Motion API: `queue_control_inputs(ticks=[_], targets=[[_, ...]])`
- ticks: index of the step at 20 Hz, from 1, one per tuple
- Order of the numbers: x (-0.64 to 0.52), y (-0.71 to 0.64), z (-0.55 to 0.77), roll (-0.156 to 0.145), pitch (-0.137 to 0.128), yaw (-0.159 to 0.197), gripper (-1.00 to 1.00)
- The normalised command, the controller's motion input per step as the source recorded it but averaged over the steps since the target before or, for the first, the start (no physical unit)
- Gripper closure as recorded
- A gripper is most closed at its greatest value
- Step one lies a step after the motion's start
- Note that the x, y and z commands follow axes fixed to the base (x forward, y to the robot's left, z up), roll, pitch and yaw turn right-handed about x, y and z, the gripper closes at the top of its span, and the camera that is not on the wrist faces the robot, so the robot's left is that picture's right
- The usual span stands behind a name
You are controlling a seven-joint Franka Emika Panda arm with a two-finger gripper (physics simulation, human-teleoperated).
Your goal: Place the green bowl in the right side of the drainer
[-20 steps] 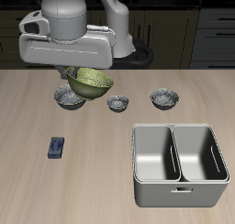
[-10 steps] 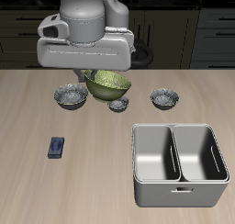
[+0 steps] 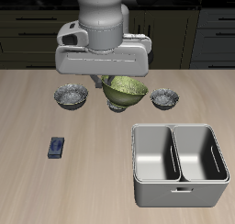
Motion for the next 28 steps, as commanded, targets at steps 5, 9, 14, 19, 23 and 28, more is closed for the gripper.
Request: queue_control_inputs(ticks=[5, 9, 14, 19, 23, 28], targets=[[0.06, 0.23, 0.03, 0.008, -0.001, -0.018, 1.00], [0.06, 0.36, -0.04, 0.047, 0.017, 0.002, 1.00], [0.04, 0.37, -0.07, 0.027, 0.016, 0.001, 1.00], [0.01, 0.03, -0.15, 0.006, 0.027, -0.005, 1.00], [0.10, -0.05, -0.37, -0.010, 0.054, 0.009, 1.00], [0.06, -0.09, -0.33, -0.013, 0.040, 0.026, 1.00]])
